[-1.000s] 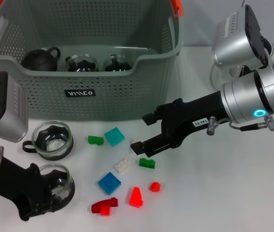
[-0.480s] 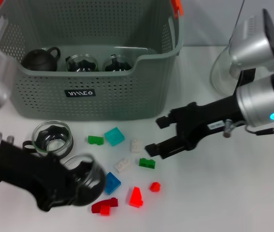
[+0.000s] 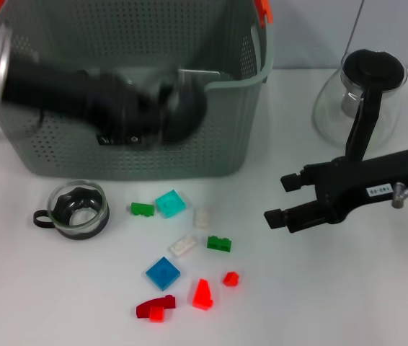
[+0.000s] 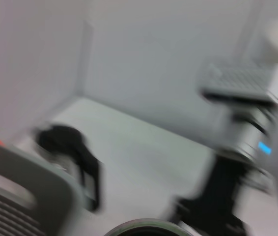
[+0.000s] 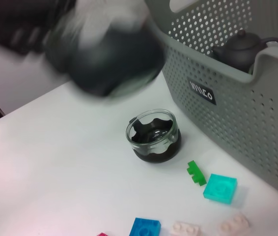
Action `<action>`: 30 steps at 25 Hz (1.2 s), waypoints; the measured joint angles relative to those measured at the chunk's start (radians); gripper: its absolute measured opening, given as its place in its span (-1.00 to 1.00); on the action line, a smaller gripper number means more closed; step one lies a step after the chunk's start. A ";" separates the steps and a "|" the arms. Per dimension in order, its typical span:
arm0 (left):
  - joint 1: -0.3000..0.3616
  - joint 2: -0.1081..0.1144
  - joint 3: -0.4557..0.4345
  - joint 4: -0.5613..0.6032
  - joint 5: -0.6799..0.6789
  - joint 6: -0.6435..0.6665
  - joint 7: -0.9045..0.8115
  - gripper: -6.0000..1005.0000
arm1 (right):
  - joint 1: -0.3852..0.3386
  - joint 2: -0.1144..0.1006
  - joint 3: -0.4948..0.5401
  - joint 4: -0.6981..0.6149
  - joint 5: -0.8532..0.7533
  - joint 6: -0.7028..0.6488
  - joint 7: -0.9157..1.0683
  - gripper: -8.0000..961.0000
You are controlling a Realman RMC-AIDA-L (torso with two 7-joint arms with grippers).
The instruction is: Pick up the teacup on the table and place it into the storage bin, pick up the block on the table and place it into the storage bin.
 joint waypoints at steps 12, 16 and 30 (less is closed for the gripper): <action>-0.240 0.137 0.179 -0.409 0.235 -0.639 -0.071 -0.90 | -0.019 -0.007 0.026 0.000 0.000 -0.034 -0.001 0.94; -0.268 0.108 0.236 -0.480 0.333 -0.793 -0.080 -0.89 | -0.018 -0.007 0.026 0.000 0.000 -0.035 0.001 0.94; -0.306 0.015 0.278 -0.618 0.535 -1.049 -0.084 -0.80 | -0.010 -0.005 0.030 0.006 -0.014 -0.032 0.000 0.94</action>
